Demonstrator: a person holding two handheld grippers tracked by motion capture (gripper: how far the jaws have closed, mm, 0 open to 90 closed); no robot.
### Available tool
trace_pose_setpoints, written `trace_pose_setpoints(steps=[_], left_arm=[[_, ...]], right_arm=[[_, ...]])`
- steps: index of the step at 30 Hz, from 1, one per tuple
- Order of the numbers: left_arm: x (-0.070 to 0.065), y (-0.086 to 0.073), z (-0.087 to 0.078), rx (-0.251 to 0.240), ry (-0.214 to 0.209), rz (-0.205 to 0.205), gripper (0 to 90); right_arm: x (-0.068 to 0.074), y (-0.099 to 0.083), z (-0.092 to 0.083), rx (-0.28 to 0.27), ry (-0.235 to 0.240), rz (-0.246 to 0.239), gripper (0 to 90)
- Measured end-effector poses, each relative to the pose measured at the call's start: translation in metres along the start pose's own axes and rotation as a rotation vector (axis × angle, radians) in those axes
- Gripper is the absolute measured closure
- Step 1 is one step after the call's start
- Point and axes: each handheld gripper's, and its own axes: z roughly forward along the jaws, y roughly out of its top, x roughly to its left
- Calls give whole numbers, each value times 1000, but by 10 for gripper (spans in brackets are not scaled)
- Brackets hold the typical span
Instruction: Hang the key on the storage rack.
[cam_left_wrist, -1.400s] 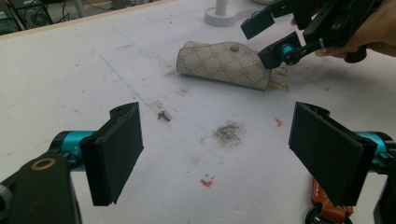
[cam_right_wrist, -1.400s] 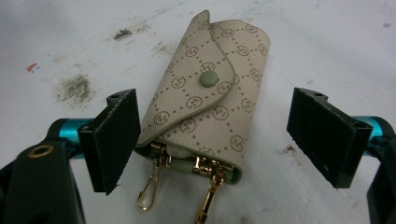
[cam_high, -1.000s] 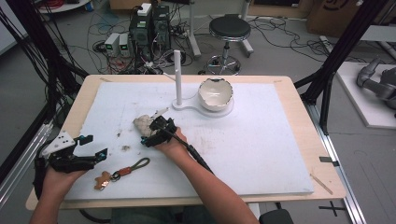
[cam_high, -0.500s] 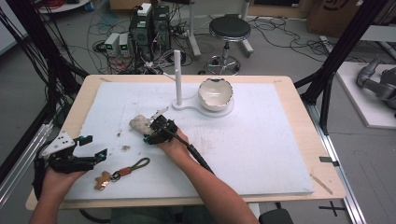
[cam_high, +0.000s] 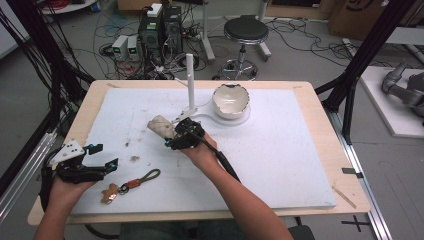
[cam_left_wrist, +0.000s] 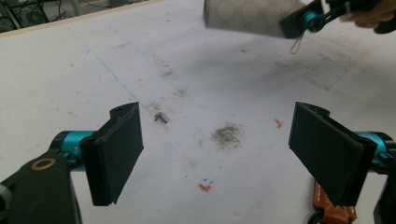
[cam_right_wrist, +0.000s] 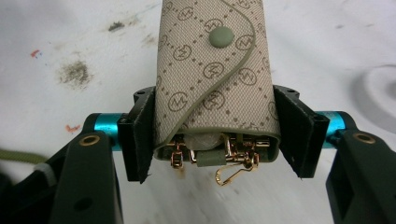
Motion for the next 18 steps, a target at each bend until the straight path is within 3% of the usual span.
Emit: trace_pose_setpoints(steps=[8,18], left_arm=[[-1,8,17,2,-28,15,176],[-4,19,41,0,-70,30,175]], right_arm=[[-21,-11,-44,-49,-60,13,370],[-51,-29,-85,-87,-146,72,370]])
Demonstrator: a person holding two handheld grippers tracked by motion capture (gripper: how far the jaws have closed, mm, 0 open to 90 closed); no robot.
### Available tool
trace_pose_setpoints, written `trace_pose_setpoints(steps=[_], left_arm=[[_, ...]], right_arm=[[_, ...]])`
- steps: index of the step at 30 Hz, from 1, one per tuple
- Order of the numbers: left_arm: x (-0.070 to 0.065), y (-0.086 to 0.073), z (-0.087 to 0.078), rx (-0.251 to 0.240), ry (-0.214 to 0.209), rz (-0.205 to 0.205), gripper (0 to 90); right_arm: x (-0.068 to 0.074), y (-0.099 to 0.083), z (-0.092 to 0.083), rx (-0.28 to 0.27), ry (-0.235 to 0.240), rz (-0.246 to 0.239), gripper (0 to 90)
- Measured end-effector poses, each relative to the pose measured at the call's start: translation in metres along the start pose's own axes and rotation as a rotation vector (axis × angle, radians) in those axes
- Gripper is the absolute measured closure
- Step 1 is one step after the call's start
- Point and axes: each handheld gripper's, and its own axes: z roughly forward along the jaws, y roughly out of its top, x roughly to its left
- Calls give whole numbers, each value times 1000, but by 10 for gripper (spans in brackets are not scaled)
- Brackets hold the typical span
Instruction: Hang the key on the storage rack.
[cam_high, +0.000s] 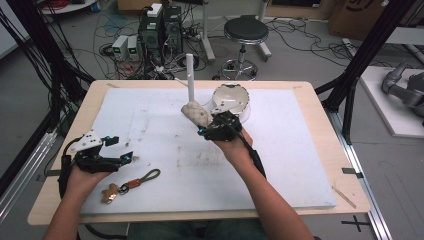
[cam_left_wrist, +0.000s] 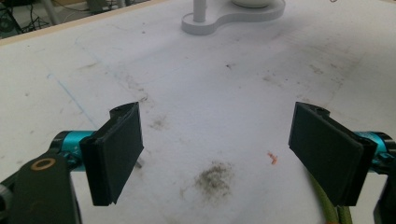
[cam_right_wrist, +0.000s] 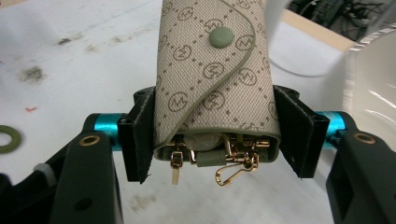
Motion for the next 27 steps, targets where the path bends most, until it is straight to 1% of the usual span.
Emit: trace_pose_setpoints(steps=[3,8,12,14,21,27], left_arm=[[-1,3,7,1,-14,8,176],[-3,7,16,2,-31,14,176],[-3,9,20,6,-39,21,176],[-3,10,21,4,-42,20,176],[-2,8,19,8,-35,20,176],[-1,6,15,7,-27,15,176]], right_arm=[[-11,-4,-12,-7,-27,11,370],[-24,-8,-28,-11,-66,24,370],[-35,-10,-39,-17,-98,33,369],[-41,-11,-43,-10,-113,38,369],[-64,-12,-47,18,-166,58,369],[-79,-9,-43,48,-198,65,369]])
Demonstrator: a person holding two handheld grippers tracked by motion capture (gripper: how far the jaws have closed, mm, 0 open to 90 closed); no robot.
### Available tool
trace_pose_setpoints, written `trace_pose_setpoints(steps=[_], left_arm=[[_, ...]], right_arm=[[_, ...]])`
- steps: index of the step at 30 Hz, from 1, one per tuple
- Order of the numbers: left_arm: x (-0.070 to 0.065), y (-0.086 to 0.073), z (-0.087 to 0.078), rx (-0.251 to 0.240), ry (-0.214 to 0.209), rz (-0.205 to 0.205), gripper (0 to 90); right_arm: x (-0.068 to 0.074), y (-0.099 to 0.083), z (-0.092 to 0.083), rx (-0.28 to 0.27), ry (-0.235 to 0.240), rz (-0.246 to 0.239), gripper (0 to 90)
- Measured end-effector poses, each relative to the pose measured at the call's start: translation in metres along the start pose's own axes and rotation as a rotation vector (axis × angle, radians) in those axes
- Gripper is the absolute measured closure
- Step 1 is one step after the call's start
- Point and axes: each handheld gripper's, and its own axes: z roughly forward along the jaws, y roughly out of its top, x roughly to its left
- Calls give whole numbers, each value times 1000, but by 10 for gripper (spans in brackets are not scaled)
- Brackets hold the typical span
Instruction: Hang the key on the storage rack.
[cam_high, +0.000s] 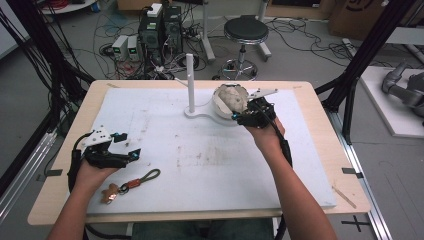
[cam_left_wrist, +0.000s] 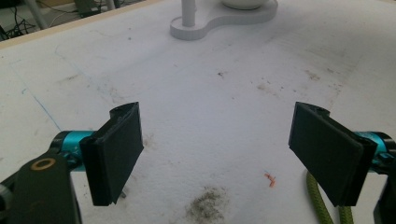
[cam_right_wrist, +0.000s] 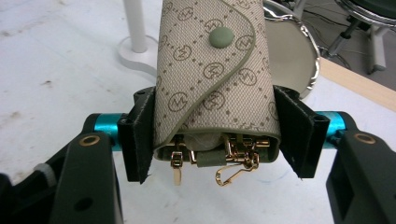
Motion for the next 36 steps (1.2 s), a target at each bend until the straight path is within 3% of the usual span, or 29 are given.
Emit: trace_pose_setpoints(steps=[7,25,36], left_arm=[[1,-3,-6,-3,12,-6,176],[2,-5,-12,-1,23,-12,176],[3,-6,-11,-1,24,-18,176]], right_arm=[[-6,8,13,30,-20,-21,369],[-4,9,39,101,-24,-56,368],[-6,15,50,135,-38,-51,368]])
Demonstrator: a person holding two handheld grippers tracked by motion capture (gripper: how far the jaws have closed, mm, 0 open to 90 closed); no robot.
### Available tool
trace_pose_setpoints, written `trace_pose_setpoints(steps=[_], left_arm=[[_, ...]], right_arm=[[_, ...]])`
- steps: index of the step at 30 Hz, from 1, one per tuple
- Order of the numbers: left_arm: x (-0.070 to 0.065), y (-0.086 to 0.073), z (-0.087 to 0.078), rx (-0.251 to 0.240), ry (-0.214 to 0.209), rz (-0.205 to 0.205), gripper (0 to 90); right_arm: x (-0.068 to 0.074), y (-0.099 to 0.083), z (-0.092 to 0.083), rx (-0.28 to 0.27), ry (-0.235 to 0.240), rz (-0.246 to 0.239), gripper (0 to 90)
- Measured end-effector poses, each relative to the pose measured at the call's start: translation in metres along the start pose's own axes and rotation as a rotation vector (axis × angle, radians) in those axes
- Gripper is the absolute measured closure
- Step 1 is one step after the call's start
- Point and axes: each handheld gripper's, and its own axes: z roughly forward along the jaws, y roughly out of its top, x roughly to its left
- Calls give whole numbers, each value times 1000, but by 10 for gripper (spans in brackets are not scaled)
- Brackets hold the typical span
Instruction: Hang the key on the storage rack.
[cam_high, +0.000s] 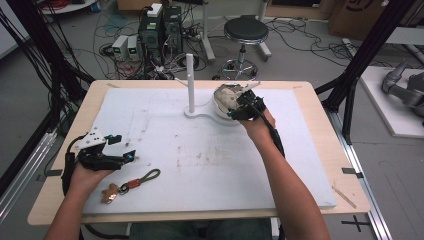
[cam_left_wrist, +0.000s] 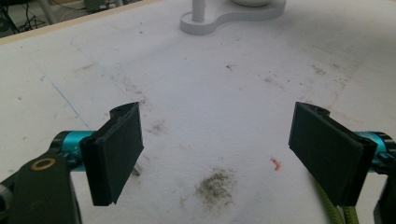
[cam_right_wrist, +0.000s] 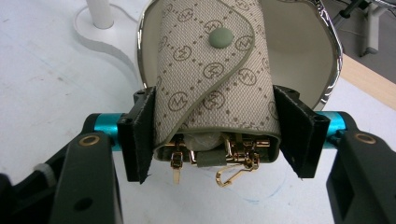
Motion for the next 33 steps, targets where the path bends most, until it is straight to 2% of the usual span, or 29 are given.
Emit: trace_pose_setpoints(steps=[6,8,15,21,23,27,33], left_arm=[[0,0,0,3,0,1,176],[1,0,0,5,-1,4,176],[1,0,0,4,-1,0,176],[0,0,0,4,-2,3,176],[0,0,1,5,-5,3,176],[-1,0,1,6,-8,6,176],[-2,1,2,4,-12,9,176]], right_arm=[[-2,3,7,8,-18,-10,366],[-1,2,9,24,-21,4,361],[-4,2,10,0,-34,5,350],[-4,2,7,-16,-47,8,294],[-5,2,4,-26,-42,9,254],[-5,1,-6,-53,-33,18,244],[-3,-2,-23,-61,-13,22,226]])
